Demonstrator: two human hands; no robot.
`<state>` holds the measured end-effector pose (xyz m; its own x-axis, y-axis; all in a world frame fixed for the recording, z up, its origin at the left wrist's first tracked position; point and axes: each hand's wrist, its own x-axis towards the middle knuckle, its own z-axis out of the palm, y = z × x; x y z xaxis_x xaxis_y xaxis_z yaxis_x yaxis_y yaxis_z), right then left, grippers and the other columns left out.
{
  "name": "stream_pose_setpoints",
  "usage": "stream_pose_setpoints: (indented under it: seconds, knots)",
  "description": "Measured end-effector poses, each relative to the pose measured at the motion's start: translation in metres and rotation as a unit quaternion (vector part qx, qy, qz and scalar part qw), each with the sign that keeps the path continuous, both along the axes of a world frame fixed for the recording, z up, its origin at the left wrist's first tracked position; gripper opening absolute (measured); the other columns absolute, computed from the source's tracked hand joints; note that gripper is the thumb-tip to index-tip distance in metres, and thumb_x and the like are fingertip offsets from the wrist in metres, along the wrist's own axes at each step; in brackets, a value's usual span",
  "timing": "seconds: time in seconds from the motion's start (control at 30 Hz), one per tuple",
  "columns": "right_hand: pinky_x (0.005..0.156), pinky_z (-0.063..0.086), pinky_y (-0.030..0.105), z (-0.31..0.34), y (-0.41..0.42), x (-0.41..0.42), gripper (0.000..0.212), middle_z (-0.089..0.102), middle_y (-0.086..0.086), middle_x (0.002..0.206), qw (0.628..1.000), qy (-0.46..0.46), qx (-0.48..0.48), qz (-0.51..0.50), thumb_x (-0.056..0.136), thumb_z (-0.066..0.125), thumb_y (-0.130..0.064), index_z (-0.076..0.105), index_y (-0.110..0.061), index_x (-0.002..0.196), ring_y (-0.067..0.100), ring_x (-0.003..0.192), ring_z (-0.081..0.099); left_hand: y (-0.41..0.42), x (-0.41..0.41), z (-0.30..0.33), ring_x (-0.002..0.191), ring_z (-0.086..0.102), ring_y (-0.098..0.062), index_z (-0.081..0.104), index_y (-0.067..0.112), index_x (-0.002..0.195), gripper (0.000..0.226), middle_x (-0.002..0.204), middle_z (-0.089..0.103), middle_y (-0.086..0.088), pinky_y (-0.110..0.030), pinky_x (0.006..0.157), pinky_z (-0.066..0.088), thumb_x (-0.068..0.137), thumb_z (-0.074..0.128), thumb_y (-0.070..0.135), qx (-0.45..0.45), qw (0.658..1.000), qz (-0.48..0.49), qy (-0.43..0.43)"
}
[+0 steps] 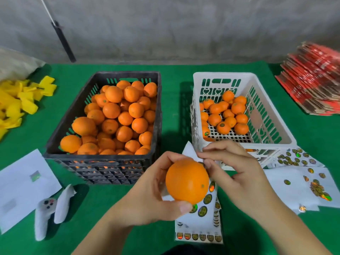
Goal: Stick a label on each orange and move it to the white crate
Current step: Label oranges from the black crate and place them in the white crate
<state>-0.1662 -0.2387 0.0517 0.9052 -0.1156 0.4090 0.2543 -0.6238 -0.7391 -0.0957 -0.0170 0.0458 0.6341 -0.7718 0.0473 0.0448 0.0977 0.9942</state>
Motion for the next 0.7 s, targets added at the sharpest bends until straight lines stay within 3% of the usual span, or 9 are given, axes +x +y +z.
stream_pose_setpoints:
  seconds: [0.17, 0.27, 0.33, 0.4, 0.47, 0.53, 0.6, 0.7]
  knots:
    - [0.087, 0.05, 0.015, 0.013, -0.008, -0.005, 0.013, 0.073, -0.01, 0.107, 0.997, 0.027, 0.058, 0.051, 0.095, 0.074, -0.019, 0.083, -0.028, 0.098, 0.012, 0.106, 0.07, 0.004, -0.01, 0.002, 0.119, 0.064, -0.035, 0.046, 0.012, 0.141, 0.076, 0.133, 0.058, -0.004, -0.034, 0.087, 0.057, 0.077, 0.086, 0.018, 0.019, 0.999, -0.023, -0.037]
    - [0.078, 0.045, 0.016, 0.019, -0.007, -0.005, 0.022, 0.069, 0.0, 0.097, 0.991, -0.052, 0.107, -0.068, 0.096, 0.071, -0.015, 0.076, -0.036, 0.094, 0.007, 0.09, 0.063, 0.004, -0.013, 0.003, 0.124, 0.062, -0.035, 0.049, 0.017, 0.141, 0.076, 0.136, 0.059, -0.004, -0.043, 0.091, 0.059, 0.076, 0.088, 0.021, 0.034, 0.998, -0.01, -0.054]
    - [0.071, 0.045, 0.021, 0.027, -0.005, -0.011, 0.018, 0.068, -0.005, 0.088, 0.981, -0.13, 0.073, -0.122, 0.101, 0.07, -0.022, 0.072, -0.04, 0.103, 0.009, 0.078, 0.059, 0.002, -0.013, 0.003, 0.123, 0.063, -0.033, 0.052, 0.021, 0.138, 0.073, 0.135, 0.061, -0.002, -0.048, 0.092, 0.06, 0.076, 0.09, 0.026, 0.046, 0.997, 0.009, -0.063]
    - [0.075, 0.048, 0.019, 0.03, 0.001, -0.02, 0.016, 0.071, -0.01, 0.093, 0.982, -0.174, -0.029, -0.074, 0.102, 0.066, -0.022, 0.074, -0.032, 0.112, 0.007, 0.083, 0.064, -0.002, -0.014, 0.002, 0.118, 0.066, -0.03, 0.055, 0.023, 0.135, 0.069, 0.13, 0.064, 0.001, -0.043, 0.088, 0.06, 0.075, 0.091, 0.03, 0.051, 0.998, 0.02, -0.044]
    - [0.077, 0.052, 0.03, 0.025, 0.009, -0.028, 0.018, 0.069, -0.002, 0.102, 0.98, -0.165, -0.115, 0.005, 0.102, 0.066, -0.02, 0.078, -0.017, 0.114, 0.017, 0.091, 0.066, -0.006, -0.015, 0.002, 0.108, 0.07, -0.024, 0.058, 0.022, 0.128, 0.063, 0.122, 0.067, 0.002, -0.034, 0.081, 0.058, 0.075, 0.09, 0.03, 0.034, 0.999, 0.029, 0.009]
    - [0.073, 0.05, 0.037, 0.02, 0.01, -0.03, 0.024, 0.062, 0.0, 0.102, 0.985, -0.129, -0.111, 0.04, 0.102, 0.066, -0.021, 0.078, -0.012, 0.121, 0.024, 0.09, 0.063, -0.007, -0.016, 0.0, 0.1, 0.071, -0.023, 0.06, 0.018, 0.124, 0.059, 0.115, 0.069, -0.004, -0.031, 0.078, 0.057, 0.074, 0.09, 0.03, 0.016, 0.998, 0.042, 0.048]
    - [0.075, 0.047, 0.038, 0.018, 0.005, -0.033, 0.034, 0.054, -0.003, 0.107, 0.989, -0.092, -0.102, 0.052, 0.099, 0.067, -0.027, 0.073, -0.018, 0.131, 0.025, 0.095, 0.059, -0.008, -0.016, -0.002, 0.1, 0.072, -0.024, 0.062, 0.017, 0.121, 0.057, 0.114, 0.07, -0.009, -0.031, 0.08, 0.057, 0.073, 0.09, 0.03, 0.016, 0.997, 0.055, 0.059]
    - [0.091, 0.049, 0.029, 0.014, 0.005, -0.035, 0.064, 0.041, -0.013, 0.135, 0.985, -0.015, -0.157, 0.076, 0.092, 0.07, -0.049, 0.049, -0.037, 0.151, 0.018, 0.124, 0.052, -0.01, -0.016, -0.004, 0.105, 0.072, -0.029, 0.065, 0.018, 0.121, 0.063, 0.119, 0.071, -0.012, -0.034, 0.086, 0.058, 0.069, 0.094, 0.04, 0.009, 0.994, 0.063, 0.09]
